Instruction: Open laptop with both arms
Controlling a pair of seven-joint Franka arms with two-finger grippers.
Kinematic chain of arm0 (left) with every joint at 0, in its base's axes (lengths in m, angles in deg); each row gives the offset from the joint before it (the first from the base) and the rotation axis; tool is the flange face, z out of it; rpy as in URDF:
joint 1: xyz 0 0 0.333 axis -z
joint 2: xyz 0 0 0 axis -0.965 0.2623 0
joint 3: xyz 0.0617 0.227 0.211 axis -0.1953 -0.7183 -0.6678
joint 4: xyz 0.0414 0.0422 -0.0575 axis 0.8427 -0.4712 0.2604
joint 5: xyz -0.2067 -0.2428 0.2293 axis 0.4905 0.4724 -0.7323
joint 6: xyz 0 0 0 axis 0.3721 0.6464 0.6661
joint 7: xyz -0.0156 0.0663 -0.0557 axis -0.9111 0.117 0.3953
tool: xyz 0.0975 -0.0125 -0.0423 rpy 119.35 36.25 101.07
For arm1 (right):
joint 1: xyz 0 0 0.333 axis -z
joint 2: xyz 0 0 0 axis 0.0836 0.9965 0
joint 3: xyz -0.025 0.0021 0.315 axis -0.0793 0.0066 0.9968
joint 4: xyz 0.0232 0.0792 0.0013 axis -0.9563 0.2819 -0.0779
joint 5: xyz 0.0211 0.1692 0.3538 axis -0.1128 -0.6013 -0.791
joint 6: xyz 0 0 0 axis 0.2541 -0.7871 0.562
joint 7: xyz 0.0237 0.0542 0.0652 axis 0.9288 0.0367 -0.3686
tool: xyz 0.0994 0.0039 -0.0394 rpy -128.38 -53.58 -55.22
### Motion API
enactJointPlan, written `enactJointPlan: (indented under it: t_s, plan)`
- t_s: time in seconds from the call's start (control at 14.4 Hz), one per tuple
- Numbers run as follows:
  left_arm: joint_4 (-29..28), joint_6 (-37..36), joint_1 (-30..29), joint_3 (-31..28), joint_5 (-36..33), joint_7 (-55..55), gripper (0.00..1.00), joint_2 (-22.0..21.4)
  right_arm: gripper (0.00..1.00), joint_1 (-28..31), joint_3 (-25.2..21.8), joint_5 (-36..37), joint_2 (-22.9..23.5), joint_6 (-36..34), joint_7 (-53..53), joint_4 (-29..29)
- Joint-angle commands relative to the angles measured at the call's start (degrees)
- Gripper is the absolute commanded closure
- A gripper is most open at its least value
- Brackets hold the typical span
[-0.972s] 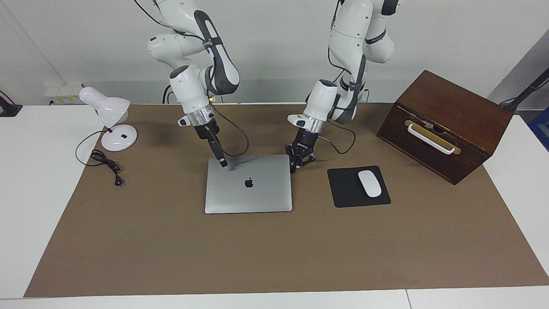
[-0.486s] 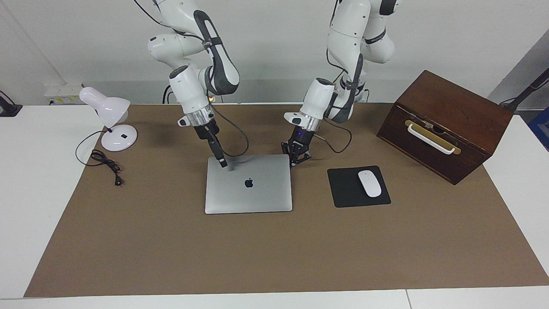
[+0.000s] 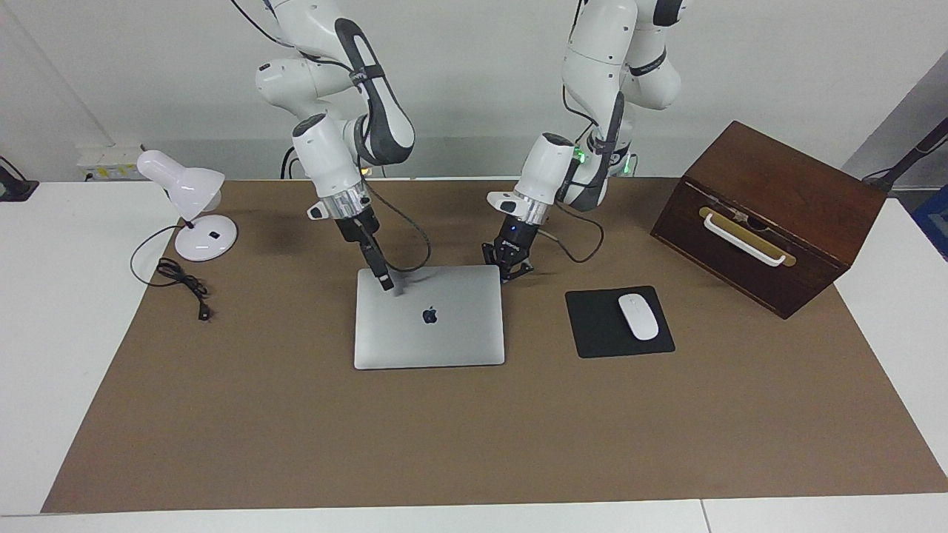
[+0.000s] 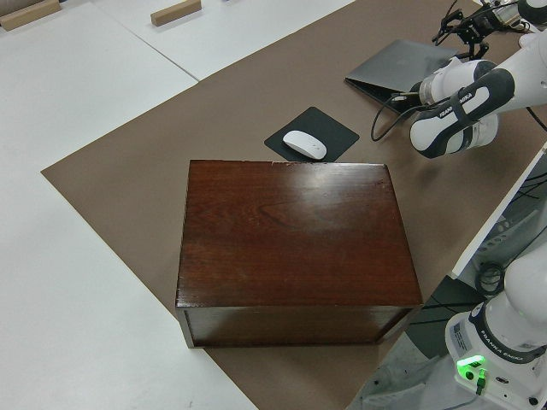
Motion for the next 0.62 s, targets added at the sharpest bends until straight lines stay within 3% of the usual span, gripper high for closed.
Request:
enactJointPlan:
  t_s: [0.0, 0.56]
  plan:
    - [-0.58, 0.88, 1.11, -0.73, 0.91, -0.95, 1.00, 0.07, 0.00, -0.42, -0.26, -2.73, 1.85, 1.97, -3.26, -2.34]
    - [-0.49, 0.97, 1.03, -0.82, 1.00, -1.04, 1.00, 0.16, 0.00, -0.42, -0.26, -3.60, 2.99, 2.41, -3.44, -4.89]
